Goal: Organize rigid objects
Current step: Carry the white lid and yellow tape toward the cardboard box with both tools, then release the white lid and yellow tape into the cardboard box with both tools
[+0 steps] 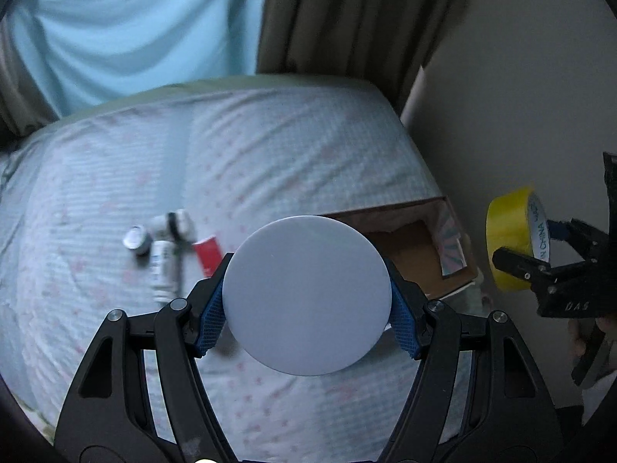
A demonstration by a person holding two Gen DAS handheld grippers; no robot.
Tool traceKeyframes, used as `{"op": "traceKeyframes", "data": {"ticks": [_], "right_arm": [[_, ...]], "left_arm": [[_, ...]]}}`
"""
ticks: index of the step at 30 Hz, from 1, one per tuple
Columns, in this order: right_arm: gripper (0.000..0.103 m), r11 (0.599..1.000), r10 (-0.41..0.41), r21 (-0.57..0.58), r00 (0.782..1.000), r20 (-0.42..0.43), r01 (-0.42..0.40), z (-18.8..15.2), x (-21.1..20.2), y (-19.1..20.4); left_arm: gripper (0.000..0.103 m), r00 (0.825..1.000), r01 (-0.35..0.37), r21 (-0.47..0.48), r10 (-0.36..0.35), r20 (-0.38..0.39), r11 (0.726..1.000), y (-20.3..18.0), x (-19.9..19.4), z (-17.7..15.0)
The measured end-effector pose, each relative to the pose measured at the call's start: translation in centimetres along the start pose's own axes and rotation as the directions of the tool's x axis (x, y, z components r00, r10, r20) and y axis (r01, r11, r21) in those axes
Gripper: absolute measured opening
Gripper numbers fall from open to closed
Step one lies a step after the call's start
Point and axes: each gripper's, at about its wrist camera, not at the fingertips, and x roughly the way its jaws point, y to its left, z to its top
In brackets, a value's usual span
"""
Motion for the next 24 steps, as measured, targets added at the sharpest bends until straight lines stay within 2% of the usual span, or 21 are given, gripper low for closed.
{"op": "traceKeyframes", "data": {"ticks": [4, 8, 11, 15, 19, 24], "right_arm": [[0.096, 0.999, 0.024, -0.034, 0.999, -0.031, -0.025, -0.5, 2.7, -3.3], [0.096, 0.989, -0.006, -0.145, 0.998, -0.062, -0.003, -0.7, 6.0, -3.2], [0.096, 0.976, 0.002, -0.217, 0.996, -0.093, -0.022, -1.1, 9.1, -2.9], [0.096, 0.959, -0.003, -0.282, 0.991, -0.132, -0.034, -2.0, 13.1, -2.8], [0.096, 0.937, -0.03, -0.349, 0.988, -0.152, -0.025, -2.9, 16.1, -2.4], [0.096, 0.933, -0.003, -0.354, 0.985, -0.172, -0.059, -3.5, 18.1, -2.3]], "left_arm": [[0.068, 0.998, 0.0, 0.015, 0.001, -0.062, 1.0, -2.4, 4.2, 0.7], [0.068, 0.991, -0.017, 0.03, 0.021, -0.134, 0.999, -3.8, 9.5, 1.2], [0.068, 0.982, -0.017, 0.02, 0.02, -0.186, 1.0, -4.5, 13.4, 1.3], [0.068, 0.964, -0.046, 0.055, 0.059, -0.258, 0.997, -5.3, 19.3, 1.3], [0.068, 0.941, -0.062, 0.051, 0.076, -0.331, 0.997, -5.3, 24.1, 0.8], [0.068, 0.923, -0.077, 0.071, 0.098, -0.372, 0.994, -5.4, 26.9, -0.1]]}}
